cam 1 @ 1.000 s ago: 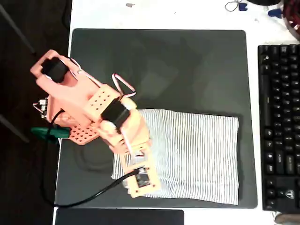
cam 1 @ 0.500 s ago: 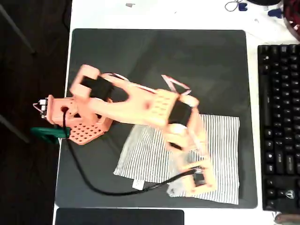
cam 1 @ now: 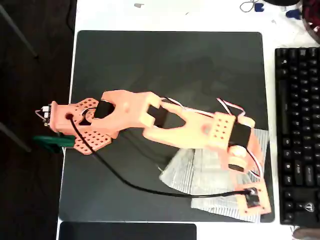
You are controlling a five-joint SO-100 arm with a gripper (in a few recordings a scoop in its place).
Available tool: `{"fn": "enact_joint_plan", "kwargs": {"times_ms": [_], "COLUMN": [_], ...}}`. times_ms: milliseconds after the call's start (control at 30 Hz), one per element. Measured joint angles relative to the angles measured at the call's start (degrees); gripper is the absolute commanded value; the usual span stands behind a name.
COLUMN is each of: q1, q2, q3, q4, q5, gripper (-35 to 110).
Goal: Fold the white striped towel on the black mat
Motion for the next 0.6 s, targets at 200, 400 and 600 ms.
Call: {"fn": "enact_joint_plan", "kwargs": {"times_ms": [200,400,600], "q1": [0.09,0.18,-1.76], "q2": [-3.34,0.44,16.35], "q3": [-2.99,-5.71,-3.34], "q4": [-6.94,-6.42,6.77], "q5": [-1.58,-5.36,-18.90], "gripper": [15,19,20]}}
